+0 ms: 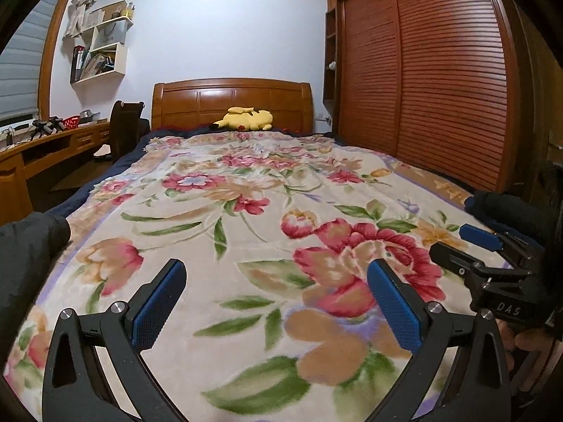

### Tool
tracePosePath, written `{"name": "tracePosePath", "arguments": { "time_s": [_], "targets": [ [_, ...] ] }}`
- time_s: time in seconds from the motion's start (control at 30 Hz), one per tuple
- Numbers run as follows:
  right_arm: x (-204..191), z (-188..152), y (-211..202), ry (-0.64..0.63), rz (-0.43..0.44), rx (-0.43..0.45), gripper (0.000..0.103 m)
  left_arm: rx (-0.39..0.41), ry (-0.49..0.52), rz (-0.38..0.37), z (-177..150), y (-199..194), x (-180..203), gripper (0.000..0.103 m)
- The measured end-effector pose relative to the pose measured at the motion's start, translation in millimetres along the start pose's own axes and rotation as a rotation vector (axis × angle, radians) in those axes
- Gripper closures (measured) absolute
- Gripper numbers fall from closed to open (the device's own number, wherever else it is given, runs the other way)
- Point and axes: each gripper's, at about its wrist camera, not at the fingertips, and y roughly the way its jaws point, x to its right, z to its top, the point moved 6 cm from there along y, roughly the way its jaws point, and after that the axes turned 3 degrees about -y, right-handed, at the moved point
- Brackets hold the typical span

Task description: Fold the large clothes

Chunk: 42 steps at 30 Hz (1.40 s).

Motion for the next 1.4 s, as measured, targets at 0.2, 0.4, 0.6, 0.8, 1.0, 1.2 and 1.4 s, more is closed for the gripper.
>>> {"name": "tracePosePath", "arguments": {
  "time_s": [0.2, 0.4, 0.6, 0.8, 1.0, 1.2, 1.4],
  "targets": [
    [-0.3, -5.1, 3.0, -0.019, -0.012, 0.021, 0.019, 0.037, 0.016, 0.033, 1.9, -12.8, -7.9, 0.000],
    [3.4, -6.9, 7.4, -0.016, -0.008, 0.031, 0.019, 0.034, -0.003, 0.042, 2.2, -12.6, -19.3, 0.000],
    [5.8, -7.6, 9.6, -0.030, -0.011, 0.042, 0.019, 0.029, -0.010, 0.047, 0.2, -11.4, -25.4, 0.000],
    [9.3, -9.1, 11.9, -0.028, -0.003, 0.040, 0.019, 0.027, -0.010, 0.047, -0.6, -10.6, -26.0, 0.000],
    [9.1, -9.9, 10.8, -0.032, -0.004, 0.041, 0.019, 0.027, -0.009, 0.049, -1.5, -10.3, -26.6, 0.000],
    [12.1, -8.7, 10.9, -0.030, -0.002, 0.047, 0.019, 0.027, -0.008, 0.047, -1.0, -10.3, -26.0, 0.000],
    [14.1, -9.2, 11.5, -0.029, -0.001, 0.049, 0.019, 0.027, -0.009, 0.048, -0.8, -10.3, -25.7, 0.000]
  ]
}}
